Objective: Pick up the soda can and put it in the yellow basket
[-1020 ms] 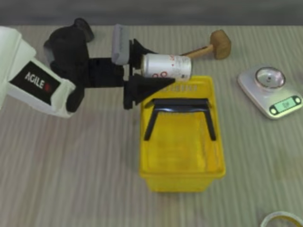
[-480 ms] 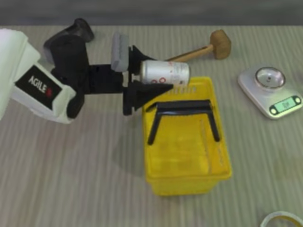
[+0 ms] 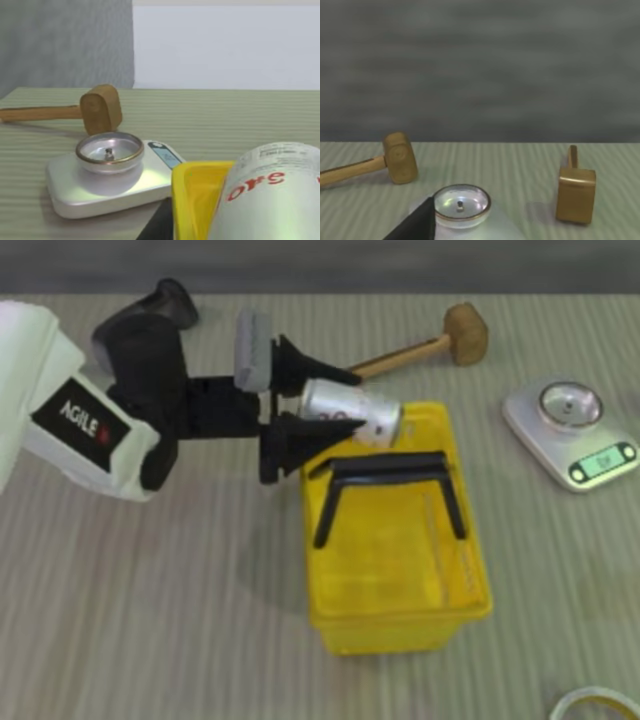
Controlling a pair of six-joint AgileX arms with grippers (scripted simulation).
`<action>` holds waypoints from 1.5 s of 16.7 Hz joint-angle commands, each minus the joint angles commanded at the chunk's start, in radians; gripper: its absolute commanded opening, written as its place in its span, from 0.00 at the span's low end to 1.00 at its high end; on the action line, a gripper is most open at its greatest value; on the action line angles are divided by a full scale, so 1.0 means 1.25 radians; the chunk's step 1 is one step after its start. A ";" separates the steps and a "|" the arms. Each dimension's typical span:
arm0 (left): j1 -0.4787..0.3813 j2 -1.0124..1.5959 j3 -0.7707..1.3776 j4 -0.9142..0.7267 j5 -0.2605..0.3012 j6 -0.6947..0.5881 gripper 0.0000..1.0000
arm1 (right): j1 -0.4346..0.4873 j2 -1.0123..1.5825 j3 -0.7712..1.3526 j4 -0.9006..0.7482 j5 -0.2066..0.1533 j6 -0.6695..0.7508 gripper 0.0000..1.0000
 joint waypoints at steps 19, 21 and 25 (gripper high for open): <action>0.035 -0.223 -0.091 -0.110 -0.130 -0.035 1.00 | 0.083 0.209 0.204 -0.158 -0.006 -0.130 1.00; 0.059 -0.353 -0.148 -0.173 -0.204 -0.051 1.00 | 0.123 0.332 0.317 -0.241 -0.006 -0.197 1.00; 0.112 -0.668 -0.300 -0.331 -0.379 -0.077 1.00 | 0.214 0.636 0.590 -0.440 -0.005 -0.355 1.00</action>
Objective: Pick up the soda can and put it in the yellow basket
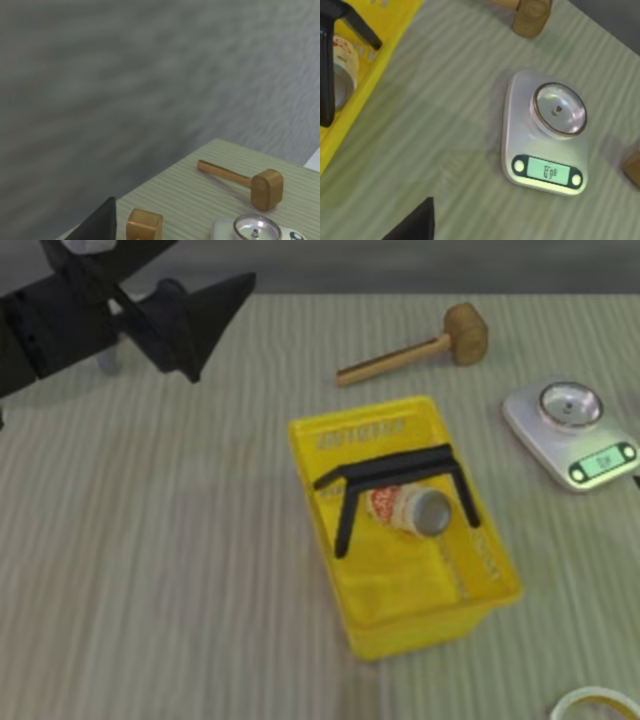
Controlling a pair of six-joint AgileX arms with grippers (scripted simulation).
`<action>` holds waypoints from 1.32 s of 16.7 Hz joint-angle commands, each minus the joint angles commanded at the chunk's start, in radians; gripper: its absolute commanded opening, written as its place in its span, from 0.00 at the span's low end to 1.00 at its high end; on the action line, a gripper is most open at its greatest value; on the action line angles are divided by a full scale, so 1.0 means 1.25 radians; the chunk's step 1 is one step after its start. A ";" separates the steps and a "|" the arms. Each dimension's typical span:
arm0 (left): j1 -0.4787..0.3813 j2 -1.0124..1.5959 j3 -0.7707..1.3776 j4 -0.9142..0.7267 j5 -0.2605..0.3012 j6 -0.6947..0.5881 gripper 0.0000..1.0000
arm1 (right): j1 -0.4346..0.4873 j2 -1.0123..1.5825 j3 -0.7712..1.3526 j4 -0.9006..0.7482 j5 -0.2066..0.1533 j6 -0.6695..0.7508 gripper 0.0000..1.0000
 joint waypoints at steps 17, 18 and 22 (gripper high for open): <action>0.147 -1.200 -0.637 -0.568 -0.622 0.043 1.00 | 0.319 1.097 1.002 -0.668 0.006 -0.551 1.00; 0.148 -1.212 -0.645 -0.574 -0.630 0.045 1.00 | 0.323 1.107 1.012 -0.674 0.007 -0.556 1.00; 0.149 -1.216 -0.648 -0.576 -0.633 0.046 1.00 | 0.324 1.111 1.016 -0.676 0.007 -0.558 1.00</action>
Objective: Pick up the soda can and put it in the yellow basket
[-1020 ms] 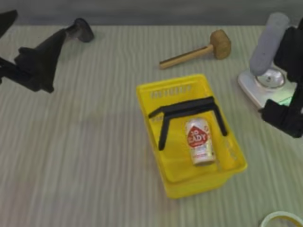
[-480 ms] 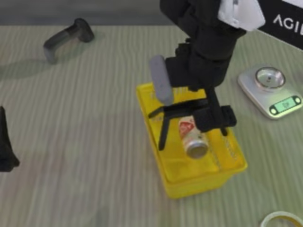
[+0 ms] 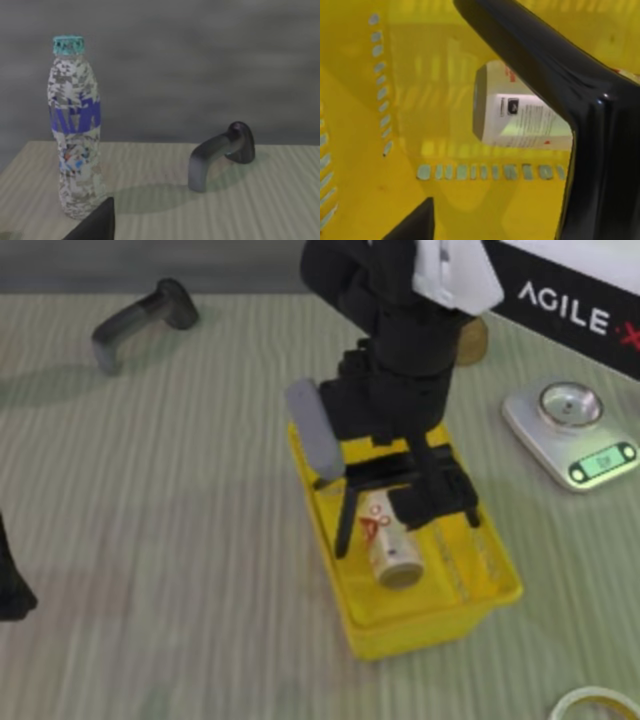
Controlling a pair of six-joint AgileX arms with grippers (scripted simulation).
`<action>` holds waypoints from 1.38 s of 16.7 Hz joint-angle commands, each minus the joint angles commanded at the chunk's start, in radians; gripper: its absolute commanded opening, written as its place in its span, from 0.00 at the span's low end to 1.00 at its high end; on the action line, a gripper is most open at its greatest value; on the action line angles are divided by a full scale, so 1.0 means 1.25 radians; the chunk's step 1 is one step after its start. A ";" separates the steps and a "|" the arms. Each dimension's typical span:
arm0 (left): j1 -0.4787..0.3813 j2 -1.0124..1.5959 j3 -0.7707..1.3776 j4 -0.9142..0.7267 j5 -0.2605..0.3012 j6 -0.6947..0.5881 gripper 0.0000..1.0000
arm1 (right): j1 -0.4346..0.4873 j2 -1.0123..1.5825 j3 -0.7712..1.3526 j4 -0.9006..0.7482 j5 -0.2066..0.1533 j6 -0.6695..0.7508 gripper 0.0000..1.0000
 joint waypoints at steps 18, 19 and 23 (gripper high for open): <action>0.000 0.000 0.000 0.000 0.000 0.000 1.00 | 0.001 -0.002 -0.066 0.064 0.000 0.000 0.40; 0.000 0.000 0.000 0.000 0.000 0.000 1.00 | 0.001 -0.002 -0.066 0.064 0.000 0.000 0.32; 0.000 0.000 0.000 0.000 0.000 0.000 1.00 | 0.001 -0.002 -0.066 0.064 0.000 0.000 0.02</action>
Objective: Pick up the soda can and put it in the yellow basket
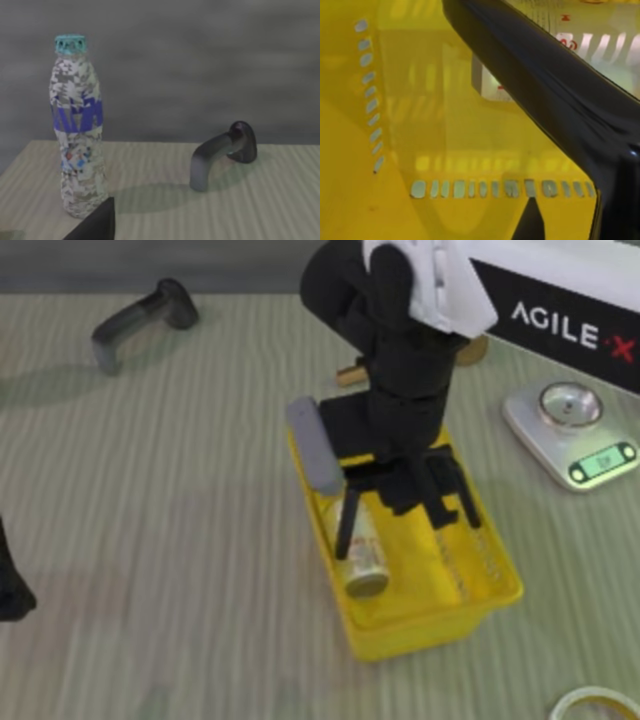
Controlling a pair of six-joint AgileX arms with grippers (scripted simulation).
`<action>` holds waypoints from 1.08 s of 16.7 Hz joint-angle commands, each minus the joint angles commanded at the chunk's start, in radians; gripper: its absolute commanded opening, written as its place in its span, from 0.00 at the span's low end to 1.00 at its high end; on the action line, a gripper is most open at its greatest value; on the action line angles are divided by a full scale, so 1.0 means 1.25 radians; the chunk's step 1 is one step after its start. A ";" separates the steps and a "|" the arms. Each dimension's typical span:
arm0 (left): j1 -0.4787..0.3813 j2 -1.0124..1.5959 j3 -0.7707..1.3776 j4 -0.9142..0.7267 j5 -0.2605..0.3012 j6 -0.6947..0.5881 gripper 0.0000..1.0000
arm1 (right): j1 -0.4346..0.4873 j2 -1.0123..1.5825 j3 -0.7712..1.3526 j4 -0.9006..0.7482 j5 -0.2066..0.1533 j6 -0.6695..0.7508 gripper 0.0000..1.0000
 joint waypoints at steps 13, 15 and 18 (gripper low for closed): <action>0.000 0.000 0.000 0.000 0.000 0.000 1.00 | 0.000 0.000 0.000 0.000 0.000 0.000 0.00; 0.000 0.000 0.000 0.000 0.000 0.000 1.00 | 0.000 0.000 0.000 0.000 0.000 0.000 0.00; 0.000 0.000 0.000 0.000 0.000 0.000 1.00 | 0.000 0.000 0.000 0.000 0.000 0.000 0.00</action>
